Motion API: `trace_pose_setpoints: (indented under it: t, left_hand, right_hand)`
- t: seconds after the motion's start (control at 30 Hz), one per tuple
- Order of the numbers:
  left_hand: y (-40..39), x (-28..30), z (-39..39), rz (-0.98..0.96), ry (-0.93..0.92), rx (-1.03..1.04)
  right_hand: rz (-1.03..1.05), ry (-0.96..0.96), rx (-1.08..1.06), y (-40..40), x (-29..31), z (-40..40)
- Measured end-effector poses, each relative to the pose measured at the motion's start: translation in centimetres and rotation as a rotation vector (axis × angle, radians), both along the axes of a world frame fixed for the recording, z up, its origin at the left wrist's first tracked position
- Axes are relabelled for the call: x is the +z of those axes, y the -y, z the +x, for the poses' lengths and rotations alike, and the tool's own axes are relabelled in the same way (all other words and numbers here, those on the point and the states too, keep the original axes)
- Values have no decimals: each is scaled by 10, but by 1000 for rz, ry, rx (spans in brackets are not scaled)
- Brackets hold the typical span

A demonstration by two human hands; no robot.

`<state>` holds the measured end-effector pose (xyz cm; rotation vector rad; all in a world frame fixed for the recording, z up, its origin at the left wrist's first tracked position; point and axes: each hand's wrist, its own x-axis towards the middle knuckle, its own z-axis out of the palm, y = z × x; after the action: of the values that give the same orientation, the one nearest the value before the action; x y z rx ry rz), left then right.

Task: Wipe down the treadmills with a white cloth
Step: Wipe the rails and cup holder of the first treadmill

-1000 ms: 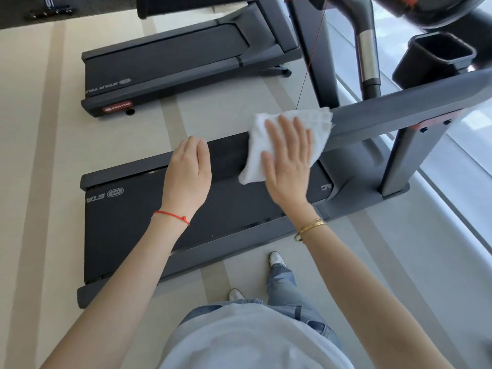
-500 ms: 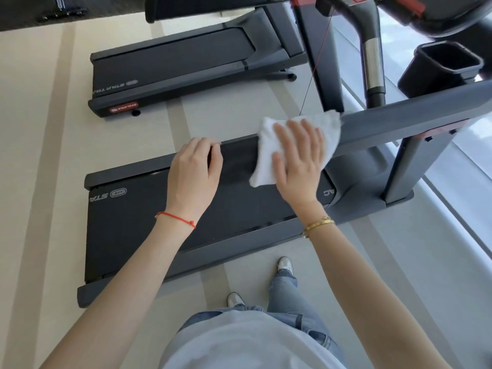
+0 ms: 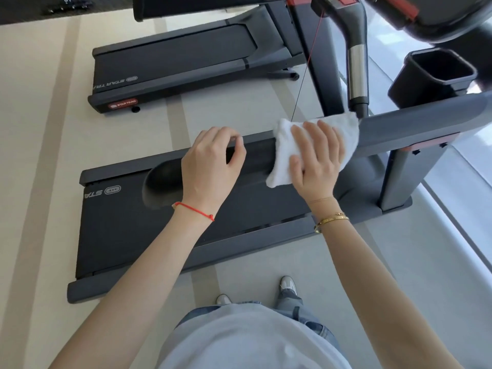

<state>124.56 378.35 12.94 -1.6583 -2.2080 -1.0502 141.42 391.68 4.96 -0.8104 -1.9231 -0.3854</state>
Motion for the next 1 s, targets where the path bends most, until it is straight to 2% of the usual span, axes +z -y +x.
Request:
trace_pose_setpoints:
  t: [0.23, 0.37, 0.43, 0.53, 0.67, 0.73, 0.87, 1.0]
  left_hand:
    - [-35, -5, 39, -60, 0, 44]
    - [-45, -6, 45, -58, -18, 66]
    - [-47, -7, 45, -62, -29, 84]
    - [-48, -10, 46, -59, -57, 114]
    - [-49, -11, 49, -40, -123, 183]
    - [-50, -10, 52, -25, -147, 194]
    - [-50, -12, 52, -12, -152, 206]
    - [-48, -15, 50, -2, -147, 188]
  right_hand:
    - [-136, -114, -92, 5, -9, -5]
    - [48, 77, 11, -17, -15, 18]
    - [110, 96, 1, -32, -15, 33]
    - [46, -24, -75, -46, -15, 49]
    - [-113, -137, -66, -29, -13, 36]
    - [-131, -63, -21, -10, -17, 21]
    - [-40, 77, 59, 3, -21, 3]
    - [93, 171, 55, -34, -22, 43]
